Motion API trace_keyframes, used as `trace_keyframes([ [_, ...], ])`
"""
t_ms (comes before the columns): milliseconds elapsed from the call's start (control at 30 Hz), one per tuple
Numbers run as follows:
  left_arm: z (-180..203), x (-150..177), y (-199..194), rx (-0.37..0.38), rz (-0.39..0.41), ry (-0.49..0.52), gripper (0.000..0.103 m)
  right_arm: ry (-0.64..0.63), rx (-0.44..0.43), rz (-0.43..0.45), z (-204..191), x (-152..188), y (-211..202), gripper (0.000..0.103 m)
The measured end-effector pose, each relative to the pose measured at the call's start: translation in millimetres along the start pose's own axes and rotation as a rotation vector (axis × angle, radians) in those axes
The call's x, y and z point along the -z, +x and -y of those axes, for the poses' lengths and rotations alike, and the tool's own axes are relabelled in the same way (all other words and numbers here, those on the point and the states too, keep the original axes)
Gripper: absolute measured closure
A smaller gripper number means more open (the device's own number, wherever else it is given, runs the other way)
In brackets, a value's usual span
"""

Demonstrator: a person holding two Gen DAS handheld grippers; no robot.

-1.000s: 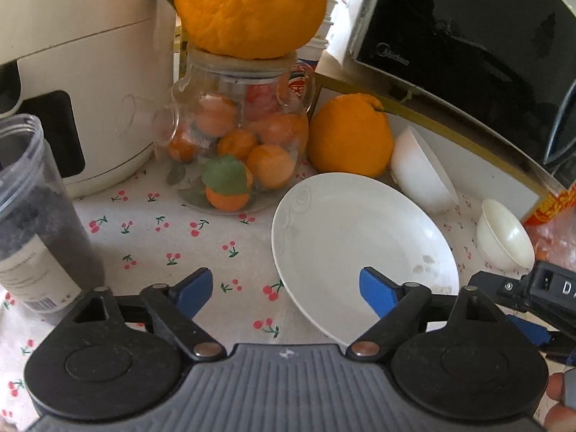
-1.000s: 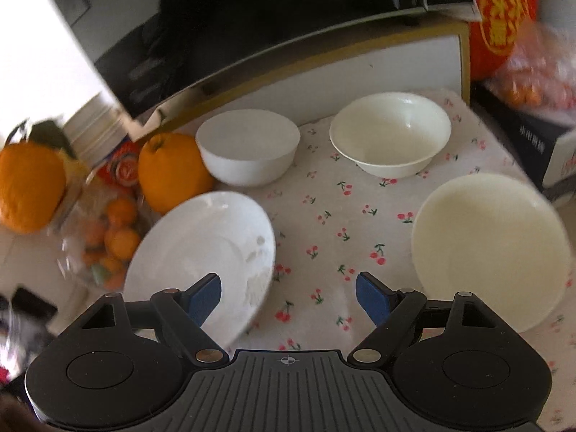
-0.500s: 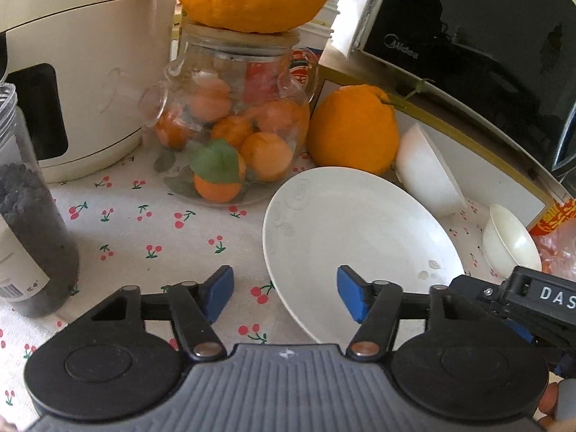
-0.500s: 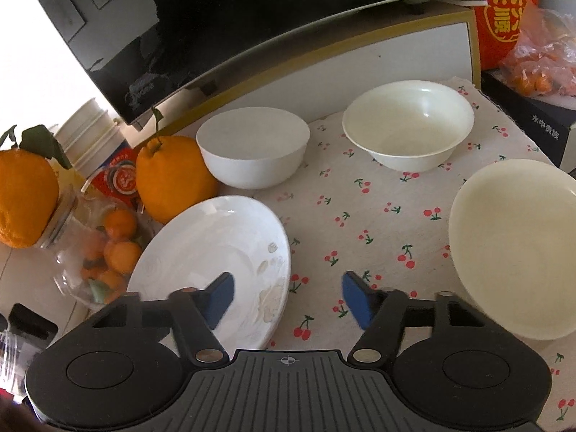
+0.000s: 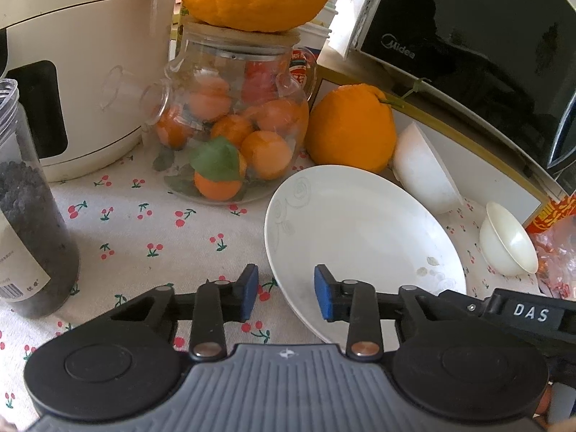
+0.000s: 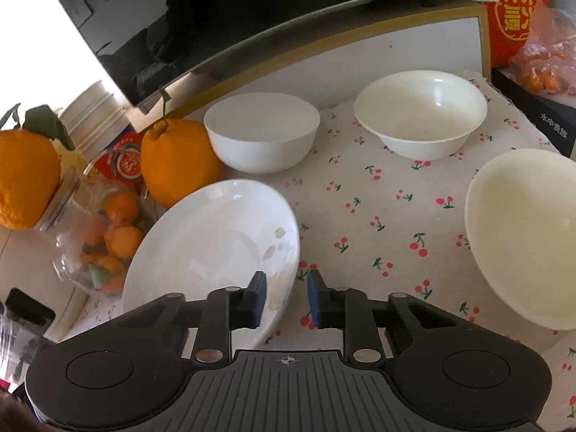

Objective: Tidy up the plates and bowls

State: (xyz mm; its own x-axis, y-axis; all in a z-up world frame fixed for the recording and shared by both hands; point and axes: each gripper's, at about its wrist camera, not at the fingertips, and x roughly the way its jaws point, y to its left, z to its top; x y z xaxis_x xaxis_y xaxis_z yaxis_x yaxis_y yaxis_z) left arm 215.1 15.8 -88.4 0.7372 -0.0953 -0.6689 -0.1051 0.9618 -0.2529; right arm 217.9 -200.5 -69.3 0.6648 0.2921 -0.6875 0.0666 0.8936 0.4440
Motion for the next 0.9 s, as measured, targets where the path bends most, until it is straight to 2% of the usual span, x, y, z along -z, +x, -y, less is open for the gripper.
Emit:
trace_keyframes([
  [133,-1,1,0,0.012,-0.006,0.005,0.084,-0.031,0.004,0.000,-4,2,1,0.088],
  [267,-2,1,1,0.015,-0.007,0.006,0.088,-0.042,0.005,0.012,-4,3,-2,0.090],
  [900,-1,1,-18,0.038,0.004,-0.003,0.087,-0.105,-0.006,0.078,-11,2,-35,0.091],
])
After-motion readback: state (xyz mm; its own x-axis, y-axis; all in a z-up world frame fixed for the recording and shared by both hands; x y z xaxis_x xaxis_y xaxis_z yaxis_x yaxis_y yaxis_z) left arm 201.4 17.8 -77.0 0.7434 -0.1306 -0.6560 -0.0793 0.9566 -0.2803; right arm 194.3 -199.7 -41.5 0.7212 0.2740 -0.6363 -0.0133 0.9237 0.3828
